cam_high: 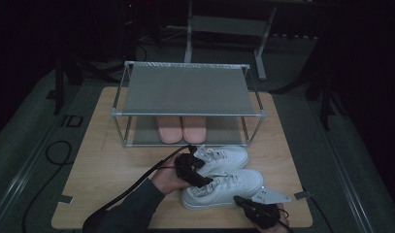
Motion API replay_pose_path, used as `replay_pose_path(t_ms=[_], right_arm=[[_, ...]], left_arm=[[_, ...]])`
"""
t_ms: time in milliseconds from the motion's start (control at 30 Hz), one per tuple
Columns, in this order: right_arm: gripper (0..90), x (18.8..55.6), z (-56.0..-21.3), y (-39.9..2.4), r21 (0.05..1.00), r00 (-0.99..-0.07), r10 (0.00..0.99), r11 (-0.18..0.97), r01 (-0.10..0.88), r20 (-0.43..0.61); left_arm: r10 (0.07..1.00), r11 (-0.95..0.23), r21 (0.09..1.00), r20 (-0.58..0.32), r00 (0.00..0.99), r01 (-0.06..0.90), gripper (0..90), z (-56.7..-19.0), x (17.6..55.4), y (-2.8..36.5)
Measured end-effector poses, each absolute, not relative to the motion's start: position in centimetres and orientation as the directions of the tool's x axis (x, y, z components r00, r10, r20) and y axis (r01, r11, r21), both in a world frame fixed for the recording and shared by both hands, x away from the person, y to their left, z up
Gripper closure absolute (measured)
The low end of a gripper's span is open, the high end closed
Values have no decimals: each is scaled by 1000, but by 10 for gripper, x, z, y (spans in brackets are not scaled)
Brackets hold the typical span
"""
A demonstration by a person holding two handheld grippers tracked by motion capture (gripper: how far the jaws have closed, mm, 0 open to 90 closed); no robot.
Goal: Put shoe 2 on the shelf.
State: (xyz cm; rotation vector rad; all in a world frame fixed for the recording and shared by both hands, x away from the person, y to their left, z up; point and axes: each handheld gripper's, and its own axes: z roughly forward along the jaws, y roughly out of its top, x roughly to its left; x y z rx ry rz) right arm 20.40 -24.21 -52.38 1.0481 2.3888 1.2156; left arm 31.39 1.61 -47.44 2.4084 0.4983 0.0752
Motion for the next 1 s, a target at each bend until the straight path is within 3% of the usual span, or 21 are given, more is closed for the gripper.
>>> replay_pose_path(t_ms=[367,1000], right_arm=[[899,203,-524,-242,786,-705,704,386,482,86],[897,203,-525,-243,791,-707,702,384,476,85]], left_arm=[[383,-723,609,-40,923,326,458,-475,316,8],[405,-705,600,-96,909,378,481,-483,321,3]])
